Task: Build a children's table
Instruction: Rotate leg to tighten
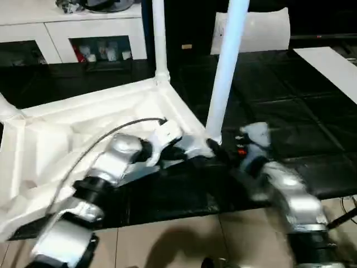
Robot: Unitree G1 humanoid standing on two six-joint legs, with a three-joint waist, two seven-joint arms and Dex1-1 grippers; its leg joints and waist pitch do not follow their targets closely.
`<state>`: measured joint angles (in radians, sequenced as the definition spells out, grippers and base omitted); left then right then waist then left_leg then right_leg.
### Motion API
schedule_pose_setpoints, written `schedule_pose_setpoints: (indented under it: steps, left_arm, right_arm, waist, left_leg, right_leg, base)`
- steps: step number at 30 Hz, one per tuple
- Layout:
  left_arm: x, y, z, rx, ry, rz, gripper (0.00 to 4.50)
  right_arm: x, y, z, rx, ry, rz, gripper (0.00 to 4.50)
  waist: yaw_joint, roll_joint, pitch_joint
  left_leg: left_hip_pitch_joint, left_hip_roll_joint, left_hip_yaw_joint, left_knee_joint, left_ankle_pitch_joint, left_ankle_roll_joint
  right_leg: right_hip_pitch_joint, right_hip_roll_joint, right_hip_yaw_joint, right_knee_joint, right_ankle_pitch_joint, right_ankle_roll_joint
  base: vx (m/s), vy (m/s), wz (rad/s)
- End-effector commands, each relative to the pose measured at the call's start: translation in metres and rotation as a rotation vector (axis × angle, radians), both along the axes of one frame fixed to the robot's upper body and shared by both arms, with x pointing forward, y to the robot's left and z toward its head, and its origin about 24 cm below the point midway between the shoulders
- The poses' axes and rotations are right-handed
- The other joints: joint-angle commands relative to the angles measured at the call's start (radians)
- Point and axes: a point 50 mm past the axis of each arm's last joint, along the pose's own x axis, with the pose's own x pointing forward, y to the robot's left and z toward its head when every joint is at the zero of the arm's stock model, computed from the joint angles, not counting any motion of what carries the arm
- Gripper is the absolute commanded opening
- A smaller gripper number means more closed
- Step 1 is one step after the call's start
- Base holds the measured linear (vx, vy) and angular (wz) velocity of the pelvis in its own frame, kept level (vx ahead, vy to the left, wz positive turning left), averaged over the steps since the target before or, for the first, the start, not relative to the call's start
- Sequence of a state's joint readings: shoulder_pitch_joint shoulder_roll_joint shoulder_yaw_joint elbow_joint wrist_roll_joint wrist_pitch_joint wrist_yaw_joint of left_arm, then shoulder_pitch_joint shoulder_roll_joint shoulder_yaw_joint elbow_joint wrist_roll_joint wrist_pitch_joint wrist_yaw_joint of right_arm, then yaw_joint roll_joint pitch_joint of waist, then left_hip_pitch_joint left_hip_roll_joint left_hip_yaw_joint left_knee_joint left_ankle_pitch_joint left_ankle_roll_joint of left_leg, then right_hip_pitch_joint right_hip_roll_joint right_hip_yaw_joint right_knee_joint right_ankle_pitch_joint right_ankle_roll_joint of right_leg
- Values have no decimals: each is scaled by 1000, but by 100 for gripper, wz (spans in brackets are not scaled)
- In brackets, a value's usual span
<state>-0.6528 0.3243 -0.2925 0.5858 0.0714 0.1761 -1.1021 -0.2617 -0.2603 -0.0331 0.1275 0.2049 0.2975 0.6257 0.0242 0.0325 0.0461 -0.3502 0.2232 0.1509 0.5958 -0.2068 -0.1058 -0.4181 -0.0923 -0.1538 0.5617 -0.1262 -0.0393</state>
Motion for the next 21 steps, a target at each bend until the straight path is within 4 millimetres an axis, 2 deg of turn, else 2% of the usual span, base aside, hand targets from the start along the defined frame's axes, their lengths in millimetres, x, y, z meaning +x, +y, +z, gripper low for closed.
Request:
schedule_pose_setpoints:
  steps: [1, 4, 6, 9, 10, 11, 12, 16, 18, 19, 20, 21]
  left_arm:
    - [-2, -5, 13, 4, -29, -146, 0]
    - [-3, -3, 14, 10, -24, -191, 0]
    - [-6, 1, 16, 42, 1, -296, 0]
    - [-7, 5, 16, 69, 17, -355, 0]
    - [-6, 6, 16, 79, 18, -367, 0]
    - [-6, 6, 17, 87, 20, -375, 0]
    - [-5, 7, 17, 104, 23, -409, 0]
    - [-5, 6, 18, 120, 27, -456, 0]
    - [-7, 4, 18, 127, 31, -497, 0]
    - [-7, 4, 18, 128, 31, -502, 0]
    - [-7, 3, 18, 130, 31, -512, 0]
    - [-8, 2, 17, 134, 33, -530, 0]
  right_arm:
    - [0, -2, 8, 2, -30, 102, 446]
    - [0, -6, 13, -24, -34, 170, 446]
    - [2, -13, 19, -37, -18, 271, 446]
    - [1, -14, 22, -57, 5, 371, 446]
    - [0, -15, 22, -68, 8, 411, 446]
    - [-1, -15, 23, -78, 11, 443, 446]
    - [-5, -12, 24, -99, 28, 548, 446]
    - [-10, -9, 23, -96, 64, 655, 446]
    - [-14, -5, 22, -85, 92, 727, 420]
    - [-14, -5, 22, -85, 94, 734, 412]
    - [-14, -4, 22, -86, 99, 747, 409]
    - [-14, -2, 21, -88, 105, 764, 399]
  waist:
    - [9, -10, -73]
    - [20, -10, -73]
    - [29, -6, -76]
    - [39, -8, -77]
    - [44, -4, -78]
    - [46, -6, -77]
    - [56, -7, -78]
    - [70, -10, -78]
    - [74, -11, -78]
    - [74, -20, -78]
    - [79, -15, -78]
    - [82, -15, -78]
  left_leg:
    - [-8, -5, 16, -59, -119, 116]
    - [-4, -2, 17, -60, -117, 109]
    - [-4, -3, 15, -60, -112, 111]
    - [-5, 0, 17, -58, -100, 114]
    - [-4, 1, 17, -58, -97, 115]
    - [-5, 0, 19, -57, -99, 116]
    - [-4, 1, 19, -57, -100, 115]
    - [-4, 4, 19, -57, -104, 108]
    - [-4, 4, 20, -57, -107, 107]
    - [-5, 3, 21, -57, -109, 108]
    - [-3, 4, 20, -58, -109, 103]
    - [-3, 4, 20, -57, -110, 100]
  right_leg:
    - [81, -48, 52, -66, -359, -94]
    - [77, -48, 52, -65, -358, -102]
    - [79, -48, 52, -61, -344, -106]
    - [80, -48, 55, -54, -304, -125]
    - [79, -50, 55, -52, -297, -131]
    - [79, -47, 54, -54, -300, -131]
    - [80, -47, 53, -53, -305, -130]
    - [80, -50, 54, -52, -322, -125]
    - [79, -49, 53, -54, -328, -122]
    - [79, -48, 53, -56, -337, -118]
    - [78, -51, 53, -55, -352, -113]
    - [76, -51, 53, -57, -362, -109]
  base:
    - [0, 0, 0]
    - [0, 0, 0]
    - [0, 0, 0]
    - [0, 0, 0]
    - [0, 0, 0]
    - [0, 0, 0]
    - [0, 0, 0]
    - [0, 0, 0]
    - [0, 0, 0]
    - [0, 0, 0]
    - [0, 0, 0]
    - [0, 0, 0]
